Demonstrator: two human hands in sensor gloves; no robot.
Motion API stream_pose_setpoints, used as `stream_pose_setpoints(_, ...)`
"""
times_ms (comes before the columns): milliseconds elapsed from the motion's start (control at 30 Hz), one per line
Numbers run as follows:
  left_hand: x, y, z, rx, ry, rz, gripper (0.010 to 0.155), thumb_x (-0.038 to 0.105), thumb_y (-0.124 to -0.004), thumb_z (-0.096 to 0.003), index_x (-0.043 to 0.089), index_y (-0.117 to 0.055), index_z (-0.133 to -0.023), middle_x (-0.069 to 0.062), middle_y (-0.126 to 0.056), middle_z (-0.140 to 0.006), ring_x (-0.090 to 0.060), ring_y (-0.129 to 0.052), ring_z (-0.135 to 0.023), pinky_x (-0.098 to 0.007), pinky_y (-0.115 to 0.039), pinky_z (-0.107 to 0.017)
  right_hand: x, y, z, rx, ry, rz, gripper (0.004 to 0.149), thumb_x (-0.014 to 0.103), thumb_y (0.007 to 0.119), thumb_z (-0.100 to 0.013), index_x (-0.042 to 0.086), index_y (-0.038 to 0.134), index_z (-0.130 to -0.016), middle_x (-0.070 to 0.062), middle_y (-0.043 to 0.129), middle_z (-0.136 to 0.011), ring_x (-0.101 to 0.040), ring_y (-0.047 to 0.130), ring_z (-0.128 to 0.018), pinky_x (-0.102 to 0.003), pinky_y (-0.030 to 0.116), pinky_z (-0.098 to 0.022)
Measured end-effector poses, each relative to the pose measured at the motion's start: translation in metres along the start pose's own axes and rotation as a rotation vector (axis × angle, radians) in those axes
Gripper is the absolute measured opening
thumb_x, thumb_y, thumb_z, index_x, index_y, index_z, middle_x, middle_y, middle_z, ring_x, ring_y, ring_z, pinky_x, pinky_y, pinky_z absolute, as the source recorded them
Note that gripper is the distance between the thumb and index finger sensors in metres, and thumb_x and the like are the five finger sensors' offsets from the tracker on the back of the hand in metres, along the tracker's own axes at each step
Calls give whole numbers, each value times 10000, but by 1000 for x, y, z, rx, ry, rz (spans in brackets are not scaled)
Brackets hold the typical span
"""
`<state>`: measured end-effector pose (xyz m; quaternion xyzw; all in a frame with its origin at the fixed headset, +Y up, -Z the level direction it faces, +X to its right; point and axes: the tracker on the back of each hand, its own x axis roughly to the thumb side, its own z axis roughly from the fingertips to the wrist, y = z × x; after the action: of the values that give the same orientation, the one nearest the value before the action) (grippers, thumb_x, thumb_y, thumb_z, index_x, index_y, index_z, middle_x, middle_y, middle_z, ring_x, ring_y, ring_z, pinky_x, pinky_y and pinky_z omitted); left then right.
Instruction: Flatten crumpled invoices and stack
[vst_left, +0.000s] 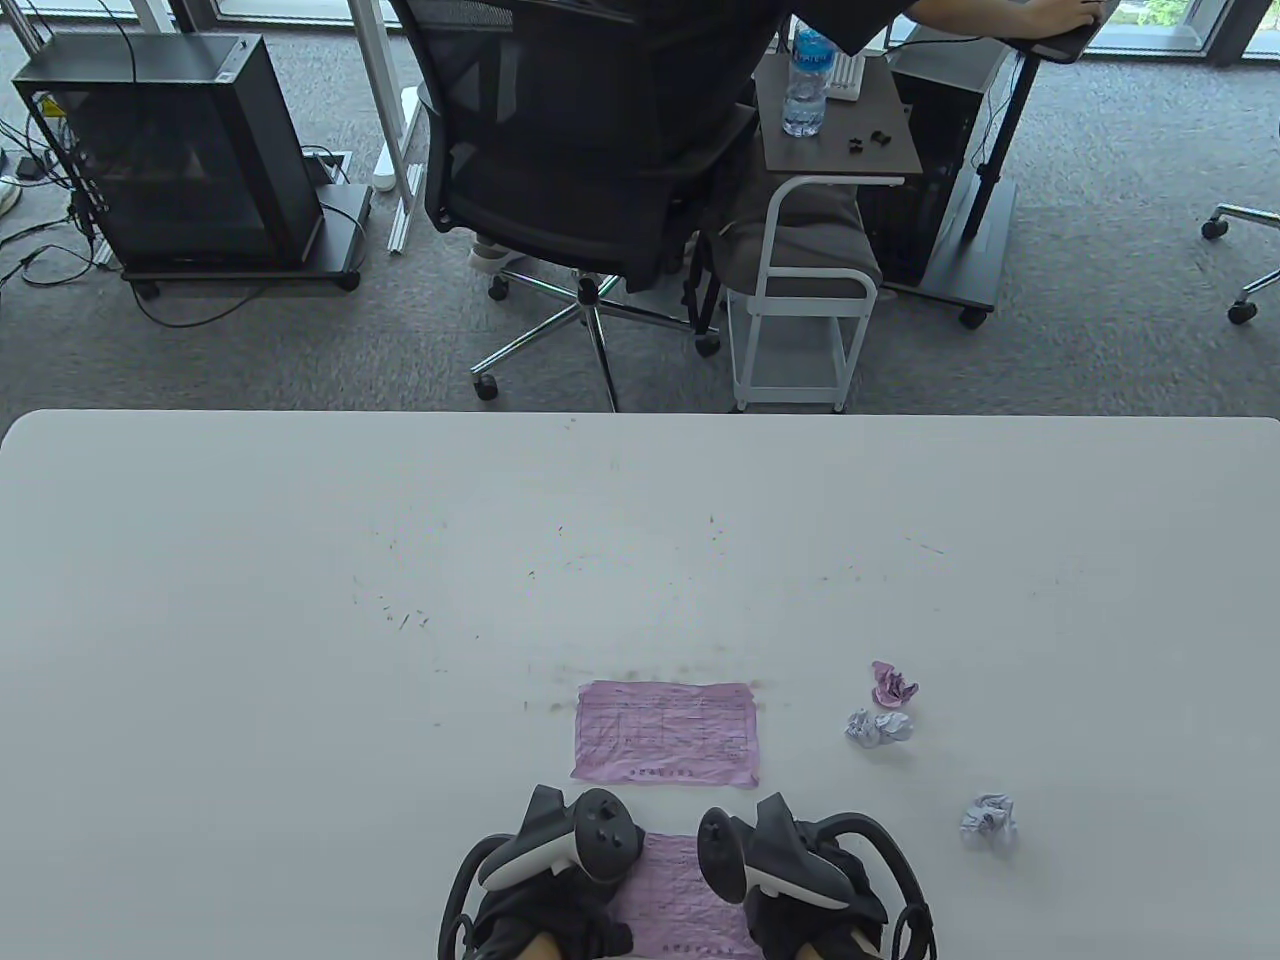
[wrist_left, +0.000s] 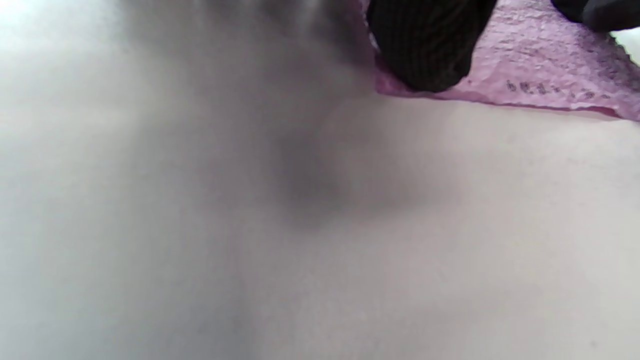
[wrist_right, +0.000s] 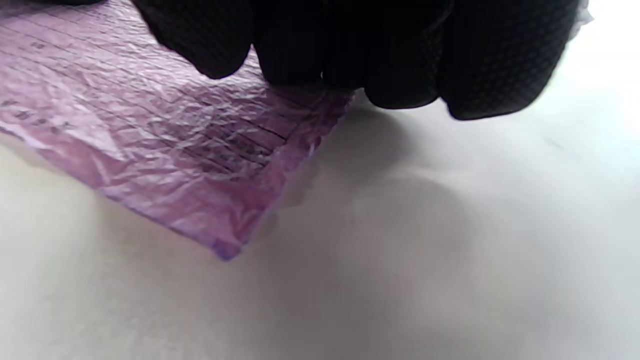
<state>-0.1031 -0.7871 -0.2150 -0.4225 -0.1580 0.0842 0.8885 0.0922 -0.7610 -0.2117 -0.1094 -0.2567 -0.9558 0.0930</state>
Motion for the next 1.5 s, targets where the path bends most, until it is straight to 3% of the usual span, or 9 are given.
stream_pose_setpoints(133, 0, 0, 0, -1, 0, 1, 827, 374, -791, -553, 292, -163, -1086, -55, 88, -1053, -471, 90, -963, -675, -224, -645, -12, 1, 1, -8, 19, -64, 449, 389, 707, -584, 73, 662, -900, -234, 655, -989, -449, 786, -783, -547, 819, -437)
stream_pose_setpoints(300, 0, 0, 0, 1, 1, -3, 830, 379, -790, -551, 291, -161, -1086, -56, 89, -1053, -473, 90, -963, -677, -224, -646, -13, -6, 9, -145, -9, -4, 513, 438, 707, -572, 91, 672, -948, -241, 640, -1013, -424, 795, -797, -531, 837, -428)
stream_pose_setpoints(433, -1, 0, 0, 2, 0, -3, 829, 380, -791, -551, 292, -164, -1086, -56, 87, -1054, -473, 88, -963, -676, -226, -645, 9, -10, 16, -279, -294, -57, 558, 453, 701, -559, 130, 587, -999, -242, 526, -1063, -435, 702, -865, -581, 794, -475)
stream_pose_setpoints(600, -1, 0, -1, 5, -3, -6, 830, 382, -789, -553, 287, -163, -1089, -58, 86, -1055, -475, 87, -964, -677, -226, -645, 44, -3, 21, -237, -692, -100, 482, 419, 696, -562, 188, 621, -978, -144, 544, -1076, -380, 678, -898, -579, 753, -538)
stream_pose_setpoints(700, -1, 0, -1, 4, -4, -5, 830, 382, -790, -552, 288, -163, -1088, -59, 86, -1054, -476, 86, -962, -679, -227, -643, 51, 2, 21, -147, -725, -110, 472, 415, 698, -562, 191, 636, -973, -131, 566, -1075, -374, 684, -899, -582, 747, -545)
stream_pose_setpoints(800, -1, 0, -1, 4, -5, -4, 830, 377, -792, -554, 284, -164, -1089, -61, 86, -1054, -477, 87, -962, -679, -225, -643, 53, 10, 16, -5, -684, -57, 477, 428, 692, -569, 190, 628, -977, -114, 519, -1088, -349, 580, -924, -568, 683, -572)
stream_pose_setpoints(867, -1, 0, -1, 4, -5, -4, 830, 379, -791, -555, 284, -163, -1089, -61, 87, -1054, -478, 87, -962, -680, -226, -643, 53, 8, 15, -51, -676, -80, 465, 435, 694, -565, 185, 665, -956, -117, 573, -1060, -355, 623, -892, -567, 706, -561)
stream_pose_setpoints(1033, 0, 0, -1, 4, -6, -3, 829, 380, -792, -554, 285, -165, -1089, -61, 85, -1055, -478, 86, -962, -680, -227, -643, 45, 5, 11, -27, -610, -109, 404, 436, 697, -565, 194, 744, -886, -99, 694, -965, -331, 710, -811, -562, 735, -540)
stream_pose_setpoints(1500, 0, 0, -1, 3, -4, -3, 828, 383, -790, -554, 286, -164, -1088, -62, 86, -1053, -478, 87, -960, -680, -225, -642, 7, 10, -3, 151, -343, -176, 364, 505, 697, -567, 209, 870, -689, -75, 885, -688, -289, 890, -574, -550, 783, -467)
